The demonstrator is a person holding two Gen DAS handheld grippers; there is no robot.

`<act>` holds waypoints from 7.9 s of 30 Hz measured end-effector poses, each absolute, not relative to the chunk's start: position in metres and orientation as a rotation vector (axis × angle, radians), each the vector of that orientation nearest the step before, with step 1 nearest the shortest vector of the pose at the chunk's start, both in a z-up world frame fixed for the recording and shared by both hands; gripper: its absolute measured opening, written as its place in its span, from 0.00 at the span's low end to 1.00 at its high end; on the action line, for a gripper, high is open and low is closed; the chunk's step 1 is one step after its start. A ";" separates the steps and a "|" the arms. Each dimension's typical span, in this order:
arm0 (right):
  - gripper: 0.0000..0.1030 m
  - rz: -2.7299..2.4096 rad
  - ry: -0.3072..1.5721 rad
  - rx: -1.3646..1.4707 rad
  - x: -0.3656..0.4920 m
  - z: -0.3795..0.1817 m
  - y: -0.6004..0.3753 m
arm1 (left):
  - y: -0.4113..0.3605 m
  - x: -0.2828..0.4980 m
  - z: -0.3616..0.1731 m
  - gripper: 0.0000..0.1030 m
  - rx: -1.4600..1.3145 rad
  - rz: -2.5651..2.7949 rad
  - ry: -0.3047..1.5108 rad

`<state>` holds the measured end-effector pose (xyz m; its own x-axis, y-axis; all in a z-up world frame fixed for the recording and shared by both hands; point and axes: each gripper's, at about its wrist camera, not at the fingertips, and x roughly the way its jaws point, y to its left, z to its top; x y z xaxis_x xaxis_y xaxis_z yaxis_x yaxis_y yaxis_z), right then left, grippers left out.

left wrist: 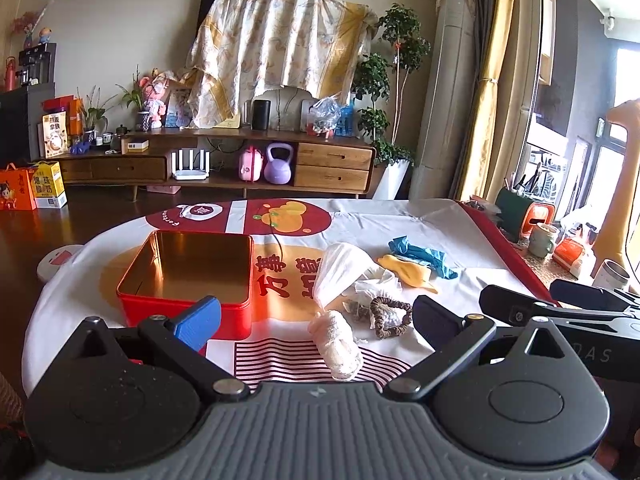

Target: Organize soft objects

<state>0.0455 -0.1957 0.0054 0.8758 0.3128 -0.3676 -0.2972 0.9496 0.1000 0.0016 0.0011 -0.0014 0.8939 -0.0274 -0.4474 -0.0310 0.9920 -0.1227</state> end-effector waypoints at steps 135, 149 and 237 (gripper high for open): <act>0.07 0.645 0.695 -0.095 0.201 -0.006 -0.147 | 0.038 0.169 -0.053 0.37 -0.158 -0.024 0.827; 0.07 0.731 0.666 -0.116 0.222 0.017 -0.069 | 0.104 0.181 -0.017 0.37 -0.156 0.077 0.763; 0.67 0.784 0.700 -0.169 0.212 -0.005 -0.041 | 0.125 0.200 -0.023 0.70 -0.182 0.175 0.722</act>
<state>0.2117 -0.0413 -0.0046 0.4982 0.5899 -0.6354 -0.6978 0.7078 0.1100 0.2005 0.1254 -0.0235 0.7371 0.0956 -0.6690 -0.2206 0.9697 -0.1045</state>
